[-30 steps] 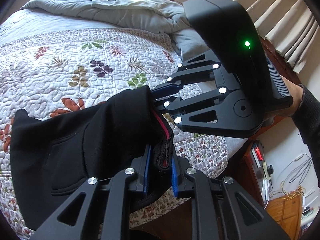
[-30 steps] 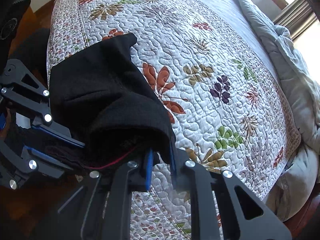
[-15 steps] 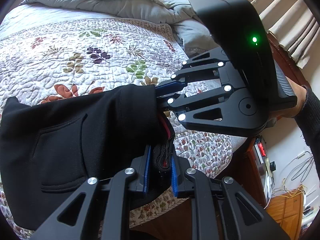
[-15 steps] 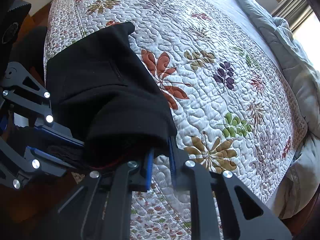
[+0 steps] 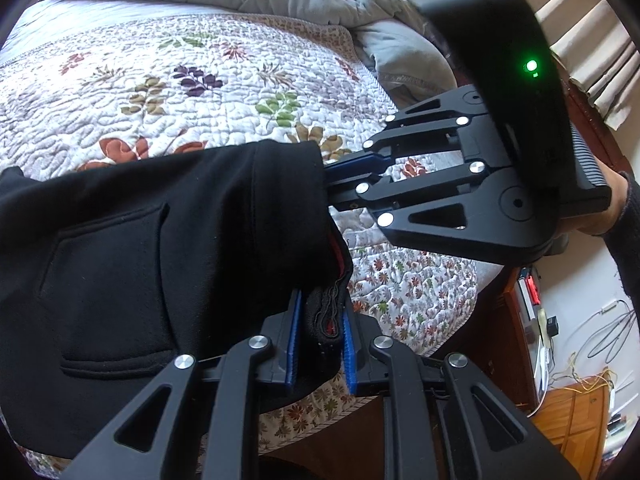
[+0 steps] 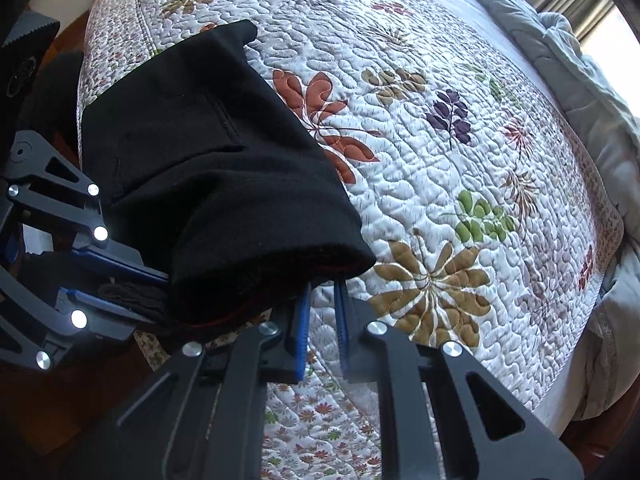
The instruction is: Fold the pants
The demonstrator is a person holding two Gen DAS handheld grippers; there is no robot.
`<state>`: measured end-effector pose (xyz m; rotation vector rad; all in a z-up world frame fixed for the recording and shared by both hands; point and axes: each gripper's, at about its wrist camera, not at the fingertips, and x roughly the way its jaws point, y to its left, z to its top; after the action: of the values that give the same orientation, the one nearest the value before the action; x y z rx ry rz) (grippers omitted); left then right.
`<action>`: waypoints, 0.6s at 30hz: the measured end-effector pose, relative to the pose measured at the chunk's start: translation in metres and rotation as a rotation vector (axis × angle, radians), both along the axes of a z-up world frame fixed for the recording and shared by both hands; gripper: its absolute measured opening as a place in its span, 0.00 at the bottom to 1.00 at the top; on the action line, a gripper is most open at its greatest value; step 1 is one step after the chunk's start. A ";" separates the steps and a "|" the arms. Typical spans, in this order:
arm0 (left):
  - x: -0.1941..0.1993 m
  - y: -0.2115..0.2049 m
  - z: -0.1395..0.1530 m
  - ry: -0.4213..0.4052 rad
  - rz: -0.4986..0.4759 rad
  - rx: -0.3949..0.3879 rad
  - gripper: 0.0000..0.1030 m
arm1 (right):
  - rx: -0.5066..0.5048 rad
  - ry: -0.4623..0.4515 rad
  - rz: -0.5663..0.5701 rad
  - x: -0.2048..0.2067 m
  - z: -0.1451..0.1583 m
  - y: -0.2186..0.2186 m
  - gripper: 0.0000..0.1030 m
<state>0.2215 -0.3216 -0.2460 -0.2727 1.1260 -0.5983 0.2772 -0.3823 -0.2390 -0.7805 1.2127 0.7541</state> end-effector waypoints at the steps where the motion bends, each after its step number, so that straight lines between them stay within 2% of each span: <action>1: 0.000 0.000 -0.002 0.005 -0.003 -0.005 0.18 | 0.009 0.003 -0.016 0.000 0.000 -0.002 0.10; 5: -0.002 0.010 0.000 0.051 -0.023 -0.088 0.31 | 0.051 0.021 -0.125 0.001 0.003 -0.016 0.11; 6: -0.005 0.014 0.002 0.051 -0.022 -0.112 0.32 | 0.090 0.042 -0.196 0.002 0.004 -0.026 0.11; 8: -0.010 0.030 0.012 0.034 -0.015 -0.163 0.46 | 0.184 0.092 -0.335 0.001 0.004 -0.049 0.14; 10: -0.013 0.044 0.019 0.017 -0.006 -0.197 0.50 | 0.279 0.135 -0.468 -0.002 0.004 -0.069 0.24; 11: -0.013 0.054 0.022 0.011 -0.001 -0.208 0.51 | 0.361 0.171 -0.563 -0.006 0.002 -0.083 0.31; 13: -0.013 0.074 0.024 0.005 0.018 -0.217 0.52 | 0.470 0.213 -0.683 -0.014 -0.001 -0.100 0.44; 14: -0.010 0.080 0.025 0.003 0.026 -0.214 0.53 | 0.564 0.250 -0.761 -0.021 -0.004 -0.110 0.52; 17: -0.005 0.116 0.020 -0.011 0.069 -0.195 0.57 | 0.767 0.301 -0.865 -0.038 -0.007 -0.114 0.64; 18: -0.002 0.131 0.016 -0.012 0.095 -0.182 0.58 | 0.801 0.311 -0.877 -0.039 -0.009 -0.113 0.68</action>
<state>0.2200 -0.1910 -0.2303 -0.4758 1.0422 -0.6182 0.2381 -0.4950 -0.2475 0.5358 1.2218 0.5393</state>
